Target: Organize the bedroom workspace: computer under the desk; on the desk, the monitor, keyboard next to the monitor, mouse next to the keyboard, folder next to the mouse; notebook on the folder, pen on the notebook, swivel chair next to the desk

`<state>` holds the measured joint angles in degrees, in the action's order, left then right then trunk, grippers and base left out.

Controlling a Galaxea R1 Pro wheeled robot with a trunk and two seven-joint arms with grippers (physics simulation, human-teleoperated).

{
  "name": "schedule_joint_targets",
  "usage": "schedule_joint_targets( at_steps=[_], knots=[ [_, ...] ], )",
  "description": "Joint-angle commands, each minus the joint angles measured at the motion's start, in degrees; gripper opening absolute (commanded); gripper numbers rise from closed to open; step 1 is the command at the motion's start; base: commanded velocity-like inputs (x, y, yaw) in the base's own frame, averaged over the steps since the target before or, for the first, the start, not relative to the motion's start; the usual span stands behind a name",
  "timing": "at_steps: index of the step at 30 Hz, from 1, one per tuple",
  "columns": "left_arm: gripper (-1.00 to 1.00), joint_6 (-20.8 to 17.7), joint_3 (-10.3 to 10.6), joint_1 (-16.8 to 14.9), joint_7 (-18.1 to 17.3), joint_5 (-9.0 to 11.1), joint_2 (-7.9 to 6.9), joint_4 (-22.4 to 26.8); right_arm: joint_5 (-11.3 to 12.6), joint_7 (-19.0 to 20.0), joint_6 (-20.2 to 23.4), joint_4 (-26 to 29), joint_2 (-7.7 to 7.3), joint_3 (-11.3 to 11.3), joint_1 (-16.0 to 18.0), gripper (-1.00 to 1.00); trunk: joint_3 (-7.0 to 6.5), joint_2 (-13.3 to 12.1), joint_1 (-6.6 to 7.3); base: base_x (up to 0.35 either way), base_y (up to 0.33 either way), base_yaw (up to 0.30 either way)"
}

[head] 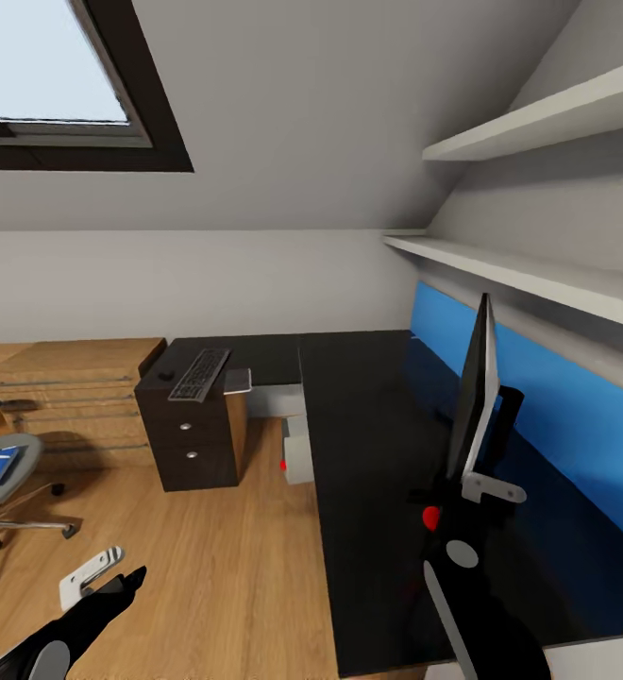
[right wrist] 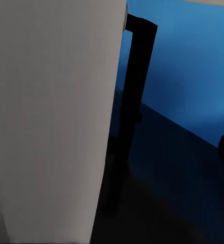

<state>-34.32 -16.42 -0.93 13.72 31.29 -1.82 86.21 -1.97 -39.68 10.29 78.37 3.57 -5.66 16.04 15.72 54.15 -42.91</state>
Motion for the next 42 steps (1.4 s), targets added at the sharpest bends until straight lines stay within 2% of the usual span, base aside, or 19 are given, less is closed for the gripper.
schedule_joint_targets(
  at_steps=[1,9,21,42],
  knots=[
    [1.00,-0.27,0.00,-0.03,0.46,0.61,-0.01,0.10,-0.13,-0.31,0.52,0.00,0.00,-0.08,0.04,1.00,0.08,0.05,0.00,-0.051,-0.218,0.000],
    [1.00,-0.31,0.01,-0.03,0.43,0.62,-0.03,-0.22,-0.12,-0.28,0.45,-0.59,0.03,-0.14,0.04,1.00,0.08,0.05,0.00,-0.071,-0.097,0.000],
    [1.00,0.02,0.07,-0.03,0.48,0.59,-0.03,-1.13,-0.13,-0.26,0.43,-0.76,0.11,-0.21,0.04,1.00,0.08,0.05,0.00,-0.057,-0.239,0.000],
    [1.00,-0.05,0.08,-0.03,0.49,0.61,-0.03,-1.13,-0.13,-0.25,0.43,-0.76,0.15,-0.37,0.03,1.00,0.08,0.05,0.00,-0.014,-0.084,0.000]
  ],
)
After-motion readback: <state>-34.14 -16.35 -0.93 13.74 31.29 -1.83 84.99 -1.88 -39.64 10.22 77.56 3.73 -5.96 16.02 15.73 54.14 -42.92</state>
